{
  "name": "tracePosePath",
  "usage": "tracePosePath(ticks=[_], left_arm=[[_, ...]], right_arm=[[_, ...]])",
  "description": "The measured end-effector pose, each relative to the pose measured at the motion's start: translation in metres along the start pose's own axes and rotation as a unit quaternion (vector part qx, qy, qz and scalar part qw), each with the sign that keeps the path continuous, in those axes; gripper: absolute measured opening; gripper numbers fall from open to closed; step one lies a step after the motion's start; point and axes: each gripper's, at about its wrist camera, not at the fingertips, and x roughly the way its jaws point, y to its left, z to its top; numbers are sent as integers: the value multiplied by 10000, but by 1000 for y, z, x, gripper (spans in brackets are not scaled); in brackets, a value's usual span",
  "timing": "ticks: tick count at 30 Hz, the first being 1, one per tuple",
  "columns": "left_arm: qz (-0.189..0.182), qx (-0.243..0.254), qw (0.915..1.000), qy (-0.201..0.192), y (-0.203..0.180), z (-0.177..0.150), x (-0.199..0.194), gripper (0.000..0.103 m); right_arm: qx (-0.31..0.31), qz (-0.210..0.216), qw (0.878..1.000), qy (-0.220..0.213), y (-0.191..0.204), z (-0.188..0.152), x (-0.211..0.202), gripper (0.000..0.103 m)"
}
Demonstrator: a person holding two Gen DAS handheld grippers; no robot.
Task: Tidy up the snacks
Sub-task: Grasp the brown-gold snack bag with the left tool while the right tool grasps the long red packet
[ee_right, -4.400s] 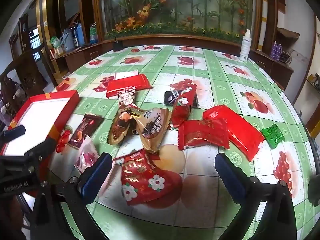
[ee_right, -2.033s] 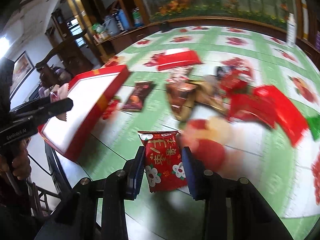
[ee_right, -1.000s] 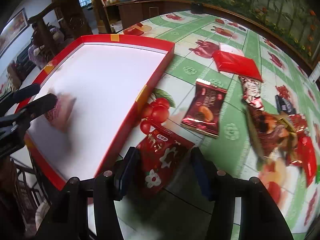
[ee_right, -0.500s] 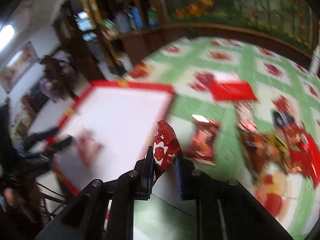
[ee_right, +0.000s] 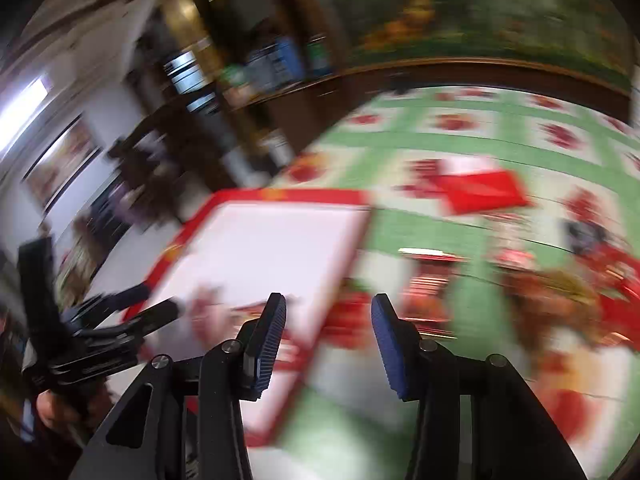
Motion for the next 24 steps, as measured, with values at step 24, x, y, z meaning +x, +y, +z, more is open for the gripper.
tracePosePath(ticks=[24], left_arm=[[-1407, 2342, 9610, 436, -229, 57, 55, 75]], right_arm=[[-32, -2088, 9758, 652, -239, -32, -96, 78]])
